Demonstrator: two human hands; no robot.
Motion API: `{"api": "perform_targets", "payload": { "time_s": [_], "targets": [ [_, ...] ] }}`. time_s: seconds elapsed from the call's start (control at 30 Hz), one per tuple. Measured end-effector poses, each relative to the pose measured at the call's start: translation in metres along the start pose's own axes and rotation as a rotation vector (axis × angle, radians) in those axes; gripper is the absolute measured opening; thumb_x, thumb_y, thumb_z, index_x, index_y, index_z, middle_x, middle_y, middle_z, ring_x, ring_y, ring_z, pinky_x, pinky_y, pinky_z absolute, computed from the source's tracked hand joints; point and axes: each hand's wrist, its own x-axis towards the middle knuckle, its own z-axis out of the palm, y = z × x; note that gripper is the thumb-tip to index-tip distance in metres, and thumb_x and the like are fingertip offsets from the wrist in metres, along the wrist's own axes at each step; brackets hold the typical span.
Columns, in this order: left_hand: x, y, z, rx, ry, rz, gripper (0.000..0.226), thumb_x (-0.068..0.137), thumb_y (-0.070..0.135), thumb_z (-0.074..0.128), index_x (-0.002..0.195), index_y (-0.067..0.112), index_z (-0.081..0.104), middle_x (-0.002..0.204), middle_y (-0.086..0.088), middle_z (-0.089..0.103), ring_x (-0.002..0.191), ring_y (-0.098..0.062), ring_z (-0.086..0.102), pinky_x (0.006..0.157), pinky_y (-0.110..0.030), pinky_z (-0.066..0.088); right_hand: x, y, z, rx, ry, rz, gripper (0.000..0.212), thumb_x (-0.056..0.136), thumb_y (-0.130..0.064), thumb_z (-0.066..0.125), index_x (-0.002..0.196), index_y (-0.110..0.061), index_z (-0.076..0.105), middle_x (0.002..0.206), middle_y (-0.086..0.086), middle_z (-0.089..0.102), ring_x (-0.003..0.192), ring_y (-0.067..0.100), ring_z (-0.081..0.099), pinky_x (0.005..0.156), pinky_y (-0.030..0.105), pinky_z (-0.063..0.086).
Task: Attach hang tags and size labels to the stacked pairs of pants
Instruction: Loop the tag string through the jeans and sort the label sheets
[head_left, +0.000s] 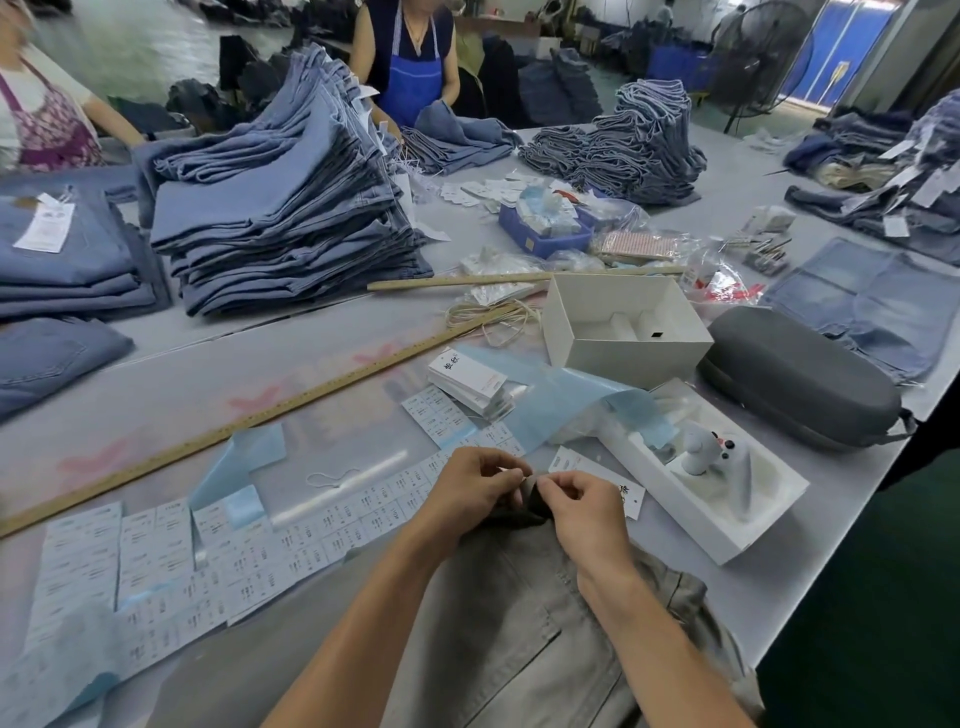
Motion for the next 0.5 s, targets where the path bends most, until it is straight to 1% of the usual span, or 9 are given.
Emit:
{"api": "perform_targets", "payload": {
  "time_s": [0.07,0.17,0.2,0.27,0.3,0.37,0.43,0.5],
  "targets": [
    [0.002,0.001,0.000,0.061,0.016,-0.019,0.011,0.095,0.014,0.069,0.095,0.020,0.078,0.067,-0.001,0.072,0.063,-0.008,0.067,0.064,-0.020,0.052,-0.002,0.001,0.004,0.028,0.014,-0.009,0.019,0.092,-0.018,0.071,0.074,-0.019,0.077,0.072,-0.003,0.075,0.078,0.017,0.071,0.074,0.035,0.059],
    [0.004,0.003,0.001,0.139,0.038,-0.032,0.011,0.091,0.020,0.073,0.089,0.029,0.078,0.073,0.008,0.075,0.064,0.000,0.068,0.057,-0.011,0.048,-0.003,0.004,0.005,0.053,0.017,-0.005,0.019,0.093,-0.016,0.070,0.076,-0.020,0.077,0.071,-0.007,0.074,0.073,0.010,0.071,0.064,0.021,0.052],
    [0.004,0.003,0.000,0.150,0.043,-0.032,0.015,0.090,0.019,0.073,0.085,0.032,0.079,0.074,0.010,0.075,0.066,0.002,0.068,0.056,-0.010,0.047,-0.004,0.005,0.006,0.052,0.017,-0.009,0.019,0.093,-0.016,0.070,0.076,-0.020,0.077,0.071,-0.007,0.074,0.072,0.008,0.070,0.063,0.019,0.051],
    [0.002,0.003,-0.002,0.156,0.054,-0.026,0.023,0.090,0.015,0.071,0.078,0.033,0.080,0.075,0.012,0.074,0.067,0.002,0.067,0.056,-0.011,0.047,-0.005,0.006,0.007,0.030,0.037,-0.025,0.017,0.092,-0.017,0.070,0.077,-0.020,0.076,0.071,-0.007,0.074,0.073,0.008,0.070,0.065,0.021,0.050],
    [0.000,0.004,-0.003,0.150,0.059,-0.019,0.026,0.090,0.011,0.070,0.079,0.033,0.081,0.076,0.010,0.075,0.068,0.000,0.068,0.058,-0.014,0.049,-0.006,0.006,0.008,0.008,0.051,-0.038,0.016,0.092,-0.017,0.071,0.077,-0.021,0.076,0.072,-0.007,0.074,0.074,0.009,0.070,0.065,0.023,0.051],
    [-0.004,0.003,-0.004,0.120,0.045,0.001,0.028,0.091,0.004,0.065,0.087,0.028,0.081,0.080,0.005,0.077,0.075,-0.010,0.072,0.064,-0.021,0.055,-0.009,0.006,0.009,-0.011,0.061,-0.047,0.016,0.090,-0.016,0.071,0.075,-0.021,0.076,0.071,-0.007,0.074,0.076,0.011,0.070,0.067,0.028,0.053],
    [-0.009,0.003,-0.003,0.078,0.013,0.039,0.023,0.092,0.004,0.067,0.092,0.023,0.080,0.082,0.003,0.077,0.075,-0.014,0.073,0.066,-0.020,0.055,-0.009,0.006,0.007,0.068,0.033,-0.030,0.018,0.088,-0.013,0.073,0.072,-0.019,0.077,0.071,-0.002,0.074,0.077,0.016,0.070,0.072,0.032,0.056],
    [-0.012,0.003,-0.003,0.074,0.001,0.080,0.012,0.091,0.010,0.074,0.093,0.021,0.080,0.081,0.005,0.076,0.071,-0.012,0.069,0.065,-0.017,0.051,-0.010,0.005,0.004,0.148,-0.009,-0.017,0.020,0.088,-0.010,0.074,0.071,-0.018,0.078,0.072,0.000,0.075,0.076,0.015,0.071,0.071,0.029,0.056]
  ]
}}
